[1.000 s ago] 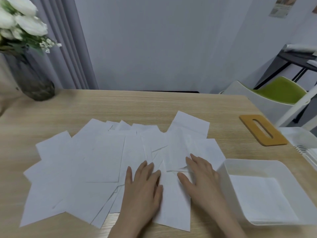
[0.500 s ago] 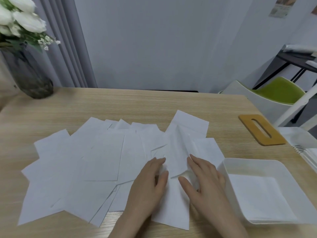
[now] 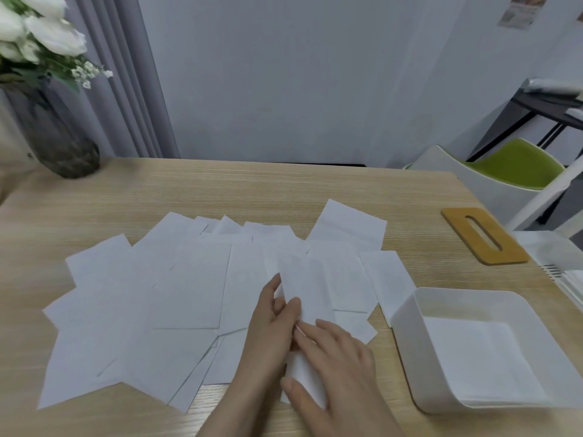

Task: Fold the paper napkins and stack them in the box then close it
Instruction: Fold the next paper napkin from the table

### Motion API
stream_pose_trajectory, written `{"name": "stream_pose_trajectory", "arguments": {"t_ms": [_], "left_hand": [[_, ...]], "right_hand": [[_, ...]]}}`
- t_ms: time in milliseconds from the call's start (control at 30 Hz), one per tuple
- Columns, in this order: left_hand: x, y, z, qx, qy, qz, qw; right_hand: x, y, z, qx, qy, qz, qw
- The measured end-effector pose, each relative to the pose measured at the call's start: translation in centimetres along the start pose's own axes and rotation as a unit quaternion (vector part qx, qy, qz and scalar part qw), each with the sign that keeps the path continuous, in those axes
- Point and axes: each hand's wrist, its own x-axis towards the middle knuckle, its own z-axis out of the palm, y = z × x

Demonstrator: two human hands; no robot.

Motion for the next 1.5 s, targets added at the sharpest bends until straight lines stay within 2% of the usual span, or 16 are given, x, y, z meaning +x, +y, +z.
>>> {"name": "stream_pose_trajectory", "arguments": {"t_ms": [133,267,367,567,833,933,1033,1167,1267,1333,1367,1433,1500], "left_hand": [[0.0,-0.4,-0.6,0.011,0.035,-0.008,0.999],[0.1,-1.0,-1.7,0.037,0.062,-0.013,0.997],[-0.1,-1.0,-2.9,0.059,0.084,-0.007,0.995],[-0.9,-0.7,-4.4,0.059,0.1,-0.037,0.993],[-1.8,-0.1,-6.0,0.004,0.111,-0.039,0.993],[-1.9,-0.1,-6.4,-0.028,0.113,-0.043,0.992],[-2.0,-0.4,-6.5,-0.025,0.093,-0.048,0.994],[-2.0,-1.0,-6.4,0.013,0.084,-0.037,0.996],[-1.9,-1.2,-6.2,0.036,0.083,-0.019,0.996],[-1.7,-1.4,-6.2,0.051,0.094,-0.008,0.994],[-1.5,-1.5,-6.2,0.052,0.103,-0.004,0.993],[-1.0,-1.6,-6.4,0.045,0.12,-0.004,0.992],[-0.7,-1.8,-6.6,0.028,0.124,-0.01,0.992]], "right_hand": [[-0.2,-0.5,0.4,-0.028,-0.009,-0.016,0.999],[0.2,0.8,1.5,0.13,0.023,-0.029,0.991],[0.5,1.9,1.8,0.211,0.067,0.016,0.975],[1.7,3.1,2.9,0.253,0.053,0.086,0.962],[2.9,2.3,3.0,0.373,0.031,0.162,0.913],[3.4,1.8,2.6,0.456,0.02,0.184,0.87],[3.9,1.4,2.4,0.515,0.031,0.196,0.834],[4.3,0.9,2.8,0.538,0.056,0.179,0.822],[4.5,0.8,3.4,0.517,0.061,0.163,0.838],[4.6,0.9,3.7,0.459,0.087,0.15,0.871],[4.7,1.1,3.9,0.406,0.112,0.14,0.896],[4.6,1.8,4.0,0.217,0.152,0.115,0.957],[4.6,2.6,4.1,0.043,0.122,0.106,0.986]]}}
